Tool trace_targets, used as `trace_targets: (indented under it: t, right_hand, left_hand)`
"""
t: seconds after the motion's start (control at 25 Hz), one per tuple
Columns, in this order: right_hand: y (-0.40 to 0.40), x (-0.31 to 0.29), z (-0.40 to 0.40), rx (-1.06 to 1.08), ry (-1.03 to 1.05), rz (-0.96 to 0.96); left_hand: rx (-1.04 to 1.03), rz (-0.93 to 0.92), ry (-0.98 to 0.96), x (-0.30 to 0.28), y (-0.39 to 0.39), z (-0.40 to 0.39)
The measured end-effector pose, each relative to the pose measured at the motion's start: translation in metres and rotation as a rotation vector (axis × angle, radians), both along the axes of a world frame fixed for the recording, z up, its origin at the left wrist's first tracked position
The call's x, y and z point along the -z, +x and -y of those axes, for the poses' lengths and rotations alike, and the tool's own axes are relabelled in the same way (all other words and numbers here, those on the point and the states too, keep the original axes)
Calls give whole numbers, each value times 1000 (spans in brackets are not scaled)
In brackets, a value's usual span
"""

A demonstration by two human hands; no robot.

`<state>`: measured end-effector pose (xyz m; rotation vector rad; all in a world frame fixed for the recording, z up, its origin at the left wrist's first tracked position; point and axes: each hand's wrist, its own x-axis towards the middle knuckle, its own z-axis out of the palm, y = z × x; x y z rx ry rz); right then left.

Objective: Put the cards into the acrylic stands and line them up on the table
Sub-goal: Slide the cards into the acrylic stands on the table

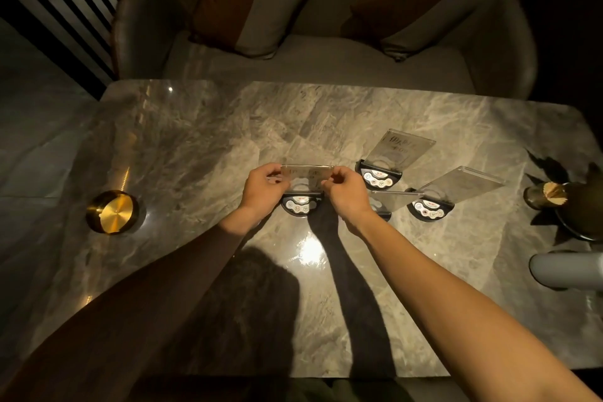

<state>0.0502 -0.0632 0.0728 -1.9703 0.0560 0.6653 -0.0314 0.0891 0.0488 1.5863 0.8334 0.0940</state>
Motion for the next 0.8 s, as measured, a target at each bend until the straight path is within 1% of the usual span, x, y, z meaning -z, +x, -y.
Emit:
trace_targets:
  t: [0.12, 0.2, 0.28, 0.36, 0.48, 0.56, 0.64, 0.72, 0.8]
  right_hand:
    - [1, -16, 1, -54, -35, 98]
    - [9, -36, 7, -71, -41, 177]
    - [20, -56, 21, -82, -22, 238]
    - [32, -73, 41, -67, -8, 294]
    - [51, -94, 81, -3, 1, 347]
    - [61, -103, 104, 11, -5, 399]
    - [70, -105, 123, -24, -29, 432]
    - [78, -100, 141, -98, -82, 469]
    - [88, -95, 157, -205, -193, 556]
  left_hand:
    - [70, 46, 24, -27, 8, 8]
    - [136, 103, 80, -46, 21, 14]
    - [186, 122, 141, -60, 38, 22]
    - [233, 36, 236, -69, 58, 31]
    - [365, -193, 400, -75, 74, 47]
    - [453, -327, 546, -76, 72, 54]
    - [431, -378, 684, -80, 68, 61]
    - [409, -330, 696, -90, 74, 73]
    - [452, -186, 654, -100, 91, 89]
